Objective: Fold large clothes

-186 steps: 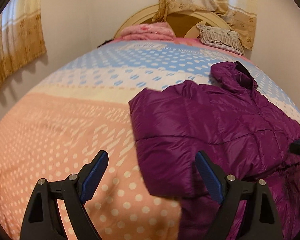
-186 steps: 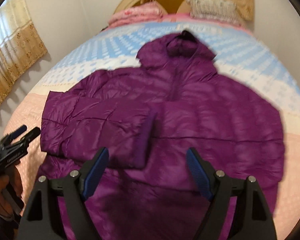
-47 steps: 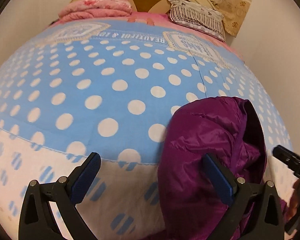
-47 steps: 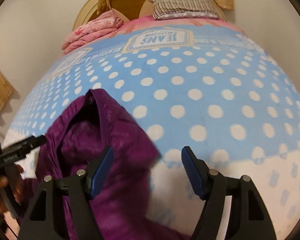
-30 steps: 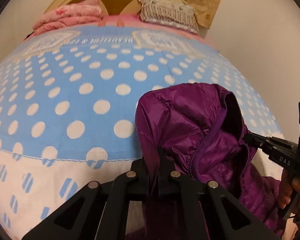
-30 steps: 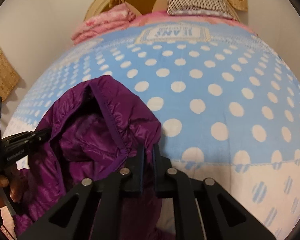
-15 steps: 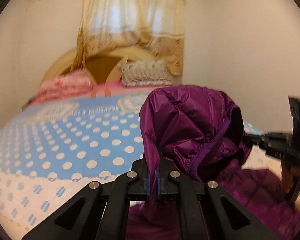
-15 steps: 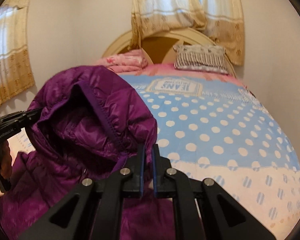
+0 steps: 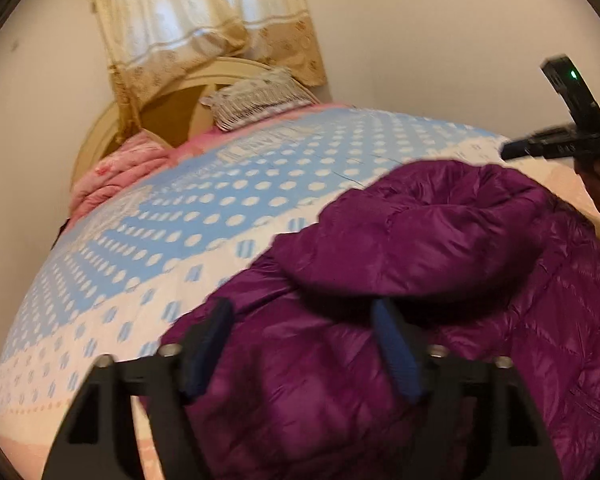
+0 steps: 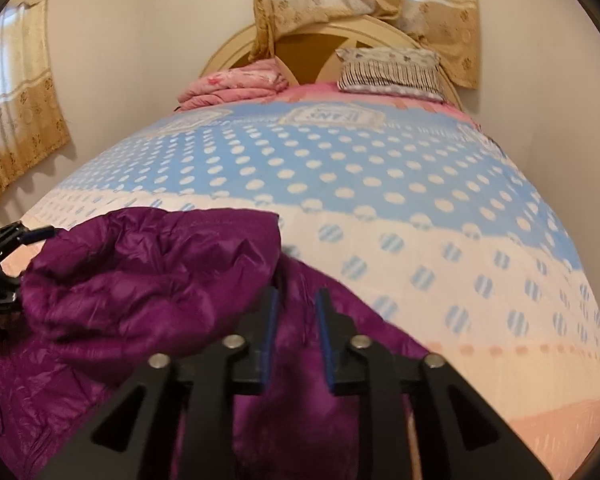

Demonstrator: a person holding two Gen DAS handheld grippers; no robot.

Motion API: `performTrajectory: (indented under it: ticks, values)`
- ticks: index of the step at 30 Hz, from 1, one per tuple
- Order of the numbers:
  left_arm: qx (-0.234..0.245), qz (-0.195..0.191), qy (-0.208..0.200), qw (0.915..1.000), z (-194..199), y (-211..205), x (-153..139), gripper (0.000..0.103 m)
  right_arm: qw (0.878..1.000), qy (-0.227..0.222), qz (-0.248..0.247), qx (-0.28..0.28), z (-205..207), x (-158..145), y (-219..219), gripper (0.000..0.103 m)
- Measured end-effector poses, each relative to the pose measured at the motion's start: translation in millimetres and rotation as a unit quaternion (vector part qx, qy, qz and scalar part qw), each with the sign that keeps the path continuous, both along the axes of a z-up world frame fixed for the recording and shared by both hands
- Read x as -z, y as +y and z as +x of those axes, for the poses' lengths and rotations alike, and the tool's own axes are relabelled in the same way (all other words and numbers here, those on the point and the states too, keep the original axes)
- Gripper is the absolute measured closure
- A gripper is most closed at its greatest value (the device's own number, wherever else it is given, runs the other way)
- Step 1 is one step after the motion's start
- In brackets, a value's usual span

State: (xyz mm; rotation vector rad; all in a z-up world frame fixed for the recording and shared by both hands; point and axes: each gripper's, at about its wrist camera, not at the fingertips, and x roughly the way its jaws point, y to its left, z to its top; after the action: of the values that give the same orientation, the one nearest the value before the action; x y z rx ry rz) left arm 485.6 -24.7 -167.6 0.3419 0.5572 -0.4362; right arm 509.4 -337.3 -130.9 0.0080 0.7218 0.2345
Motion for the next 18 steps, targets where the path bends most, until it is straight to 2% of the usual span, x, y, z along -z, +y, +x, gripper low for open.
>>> performTrajectory:
  ticks: [5, 6, 7, 8, 9, 10, 11, 12, 13, 15, 17, 18]
  values:
    - [-0.071, -0.068, 0.011, 0.9951, 14, 24, -24, 0.025, 1.0, 0.02, 0.003, -0.01, -4, -16, 24, 0.064]
    - [-0.084, -0.09, 0.012, 0.9924, 18, 26, -30, 0.025, 0.999, 0.039, 0.004, -0.002, 1, -16, 30, 0.052]
    - [-0.092, -0.114, 0.019, 0.9891, 22, 26, -35, 0.025, 0.997, 0.076, 0.008, 0.022, 10, -15, 35, 0.032]
    - [-0.097, -0.124, 0.025, 0.9872, 23, 22, -38, 0.025, 0.994, 0.102, 0.033, 0.033, 14, -11, 34, 0.025]
    - [-0.103, -0.139, 0.039, 0.9842, 27, 18, -39, 0.025, 0.989, 0.123, 0.072, 0.035, 18, -7, 34, 0.023]
    - [-0.099, -0.151, 0.051, 0.9823, 30, 11, -39, 0.025, 0.983, 0.15, 0.106, 0.027, 23, -1, 37, 0.024]
    - [-0.096, -0.153, 0.055, 0.982, 29, 6, -39, 0.025, 0.98, 0.166, 0.104, 0.027, 25, 5, 41, 0.027]
    - [-0.097, -0.148, 0.057, 0.9825, 30, -4, -36, 0.025, 0.98, 0.174, 0.094, 0.031, 26, 10, 45, 0.037]
    - [-0.096, -0.146, 0.059, 0.9829, 29, -10, -35, 0.025, 0.979, 0.178, 0.09, 0.032, 26, 15, 48, 0.062]
    - [-0.09, -0.133, 0.07, 0.9845, 29, -24, -30, 0.025, 0.978, 0.186, 0.088, 0.026, 21, 23, 54, 0.091]
    - [-0.085, -0.123, 0.074, 0.9859, 24, -29, -27, 0.025, 0.978, 0.183, 0.098, 0.017, 8, 24, 54, 0.091]
    - [-0.085, -0.107, 0.071, 0.9881, 22, -31, -24, 0.025, 0.977, 0.182, 0.107, 0.013, 2, 22, 52, 0.091]
